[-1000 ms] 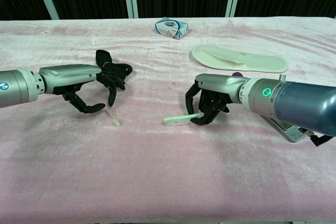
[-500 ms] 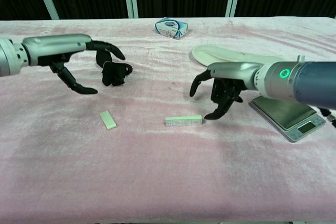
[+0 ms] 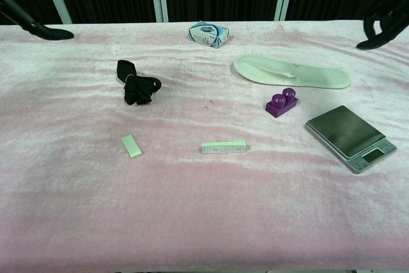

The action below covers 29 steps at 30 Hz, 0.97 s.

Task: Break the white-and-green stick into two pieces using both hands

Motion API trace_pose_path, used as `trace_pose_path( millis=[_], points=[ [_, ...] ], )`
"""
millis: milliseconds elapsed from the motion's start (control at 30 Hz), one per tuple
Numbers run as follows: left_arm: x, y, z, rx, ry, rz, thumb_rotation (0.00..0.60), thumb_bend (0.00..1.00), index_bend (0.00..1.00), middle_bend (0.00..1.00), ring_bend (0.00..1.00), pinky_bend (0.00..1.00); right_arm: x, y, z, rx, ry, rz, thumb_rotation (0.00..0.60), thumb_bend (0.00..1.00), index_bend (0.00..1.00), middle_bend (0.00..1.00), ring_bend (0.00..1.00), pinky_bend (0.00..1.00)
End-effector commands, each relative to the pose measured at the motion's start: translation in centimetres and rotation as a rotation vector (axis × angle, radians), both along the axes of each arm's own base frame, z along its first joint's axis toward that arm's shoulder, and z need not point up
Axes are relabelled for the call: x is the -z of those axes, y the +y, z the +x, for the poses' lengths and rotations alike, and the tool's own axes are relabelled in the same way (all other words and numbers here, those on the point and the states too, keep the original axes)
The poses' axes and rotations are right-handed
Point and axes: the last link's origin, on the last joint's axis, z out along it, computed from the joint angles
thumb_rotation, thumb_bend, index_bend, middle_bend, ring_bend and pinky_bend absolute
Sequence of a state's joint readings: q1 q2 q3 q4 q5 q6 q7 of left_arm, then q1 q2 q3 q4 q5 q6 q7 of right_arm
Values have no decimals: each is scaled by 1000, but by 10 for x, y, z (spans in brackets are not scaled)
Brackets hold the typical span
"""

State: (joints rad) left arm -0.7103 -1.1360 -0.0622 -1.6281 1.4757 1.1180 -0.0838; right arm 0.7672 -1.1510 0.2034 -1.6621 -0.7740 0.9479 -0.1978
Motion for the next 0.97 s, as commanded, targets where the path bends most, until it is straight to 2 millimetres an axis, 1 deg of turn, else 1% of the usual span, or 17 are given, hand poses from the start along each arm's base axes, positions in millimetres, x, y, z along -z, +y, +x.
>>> trace_pose_path(
  millis=[33, 100, 233, 300, 367, 433, 533, 733, 833, 900, 967],
  points=[
    [-40, -43, -32, -154, 28, 201, 600, 243, 100, 58, 0, 0, -37, 15, -33, 8, 7, -156, 600, 126, 70, 114, 151, 165],
    [-48, -61, -49, -202, 40, 253, 600, 237, 99, 45, 0, 0, -49, 28, -53, -10, 40, -220, 600, 125, 52, 82, 117, 157],
    [-55, -87, -78, -261, 62, 300, 600, 236, 98, 30, 0, 0, -61, 58, -85, -32, 81, -292, 600, 125, 45, 63, 93, 150],
    [-57, -101, -96, -315, 60, 305, 600, 220, 98, 26, 0, 0, -65, 84, -104, -21, 107, -317, 600, 126, 45, 63, 92, 147],
    [-57, -112, -106, -352, 54, 311, 600, 179, 98, 26, 0, 0, -64, 105, -113, -13, 111, -311, 600, 128, 43, 63, 82, 138],
    [-57, -117, -112, -372, 52, 314, 600, 153, 99, 26, 0, 0, -63, 118, -118, 0, 108, -285, 600, 130, 29, 62, 62, 131],
    [-56, -128, -119, -394, 54, 320, 600, 149, 99, 26, 0, 0, -63, 141, -122, 18, 105, -262, 600, 130, 7, 60, 52, 130],
    [-55, -150, -134, -445, 28, 313, 600, 149, 99, 22, 0, 0, -60, 184, -129, 34, 137, -290, 600, 130, 4, 60, 52, 130],
    [-55, -155, -137, -431, 11, 309, 600, 149, 99, 21, 0, 0, -57, 196, -132, 49, 126, -306, 600, 130, 1, 61, 53, 130],
    [-56, -153, -134, -377, -11, 305, 600, 149, 98, 21, 0, 0, -58, 198, -130, 25, 137, -302, 600, 130, 0, 61, 53, 130],
    [-54, -153, -135, -351, -19, 301, 600, 149, 98, 20, 0, 0, -57, 199, -129, 15, 125, -305, 600, 130, 0, 61, 53, 130]
  ],
)
